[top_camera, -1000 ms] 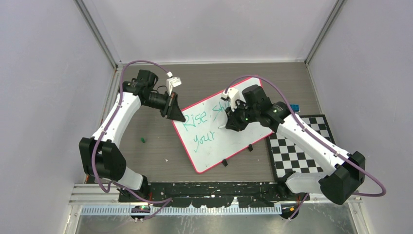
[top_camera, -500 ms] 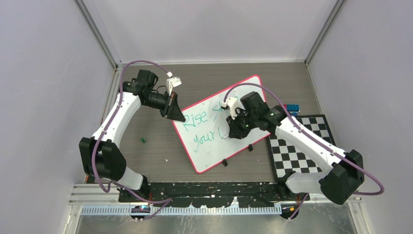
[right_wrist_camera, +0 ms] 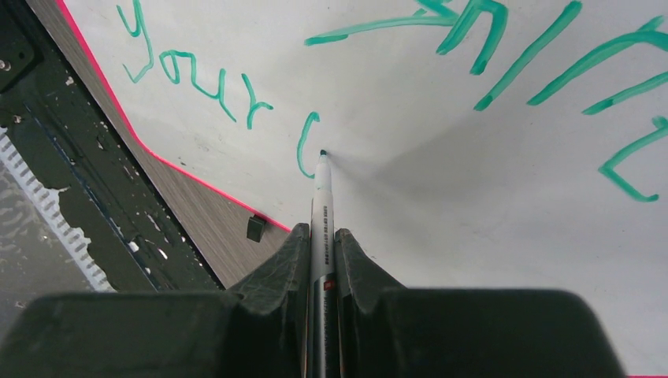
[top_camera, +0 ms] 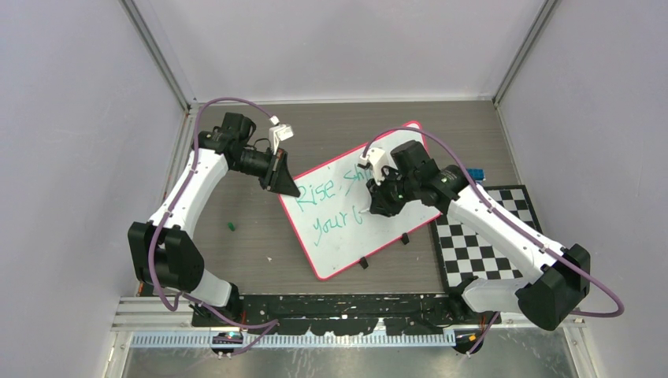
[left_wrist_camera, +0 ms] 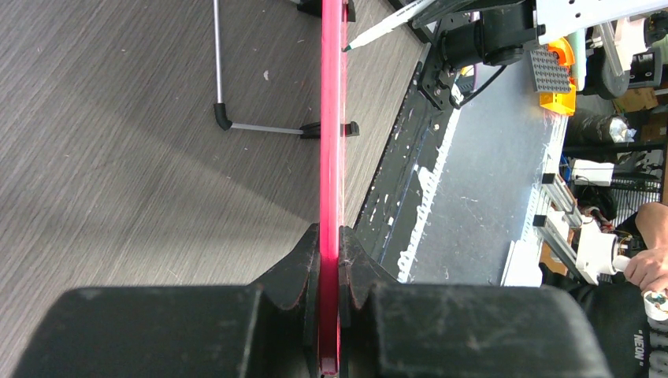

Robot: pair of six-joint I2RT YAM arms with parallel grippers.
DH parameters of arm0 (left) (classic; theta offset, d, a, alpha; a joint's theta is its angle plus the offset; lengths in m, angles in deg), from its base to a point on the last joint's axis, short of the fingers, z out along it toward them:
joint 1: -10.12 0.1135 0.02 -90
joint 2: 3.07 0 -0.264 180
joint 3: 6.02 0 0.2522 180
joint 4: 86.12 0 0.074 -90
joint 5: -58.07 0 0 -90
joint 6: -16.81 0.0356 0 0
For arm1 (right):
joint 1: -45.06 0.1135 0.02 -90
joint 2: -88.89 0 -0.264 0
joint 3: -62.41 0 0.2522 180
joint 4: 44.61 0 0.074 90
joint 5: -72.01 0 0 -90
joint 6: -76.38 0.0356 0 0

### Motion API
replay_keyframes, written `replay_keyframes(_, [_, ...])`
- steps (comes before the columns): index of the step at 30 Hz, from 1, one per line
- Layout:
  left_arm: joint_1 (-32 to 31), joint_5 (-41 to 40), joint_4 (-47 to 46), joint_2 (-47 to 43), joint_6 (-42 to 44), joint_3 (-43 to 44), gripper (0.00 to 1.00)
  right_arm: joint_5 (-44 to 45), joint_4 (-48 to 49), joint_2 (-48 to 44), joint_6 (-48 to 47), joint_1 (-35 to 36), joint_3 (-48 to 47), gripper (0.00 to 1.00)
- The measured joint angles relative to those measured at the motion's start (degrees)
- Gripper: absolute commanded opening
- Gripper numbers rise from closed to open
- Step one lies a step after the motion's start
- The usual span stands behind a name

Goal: Write a sentence on the whiteboard

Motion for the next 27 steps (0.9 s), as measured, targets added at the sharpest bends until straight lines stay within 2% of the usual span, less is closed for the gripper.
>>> replay_keyframes(27, [0.0,0.0,0.0,0.0,0.0,0.0,0.0,-0.7,0.1,0.1,-0.4,-1.7,1.5,0.0])
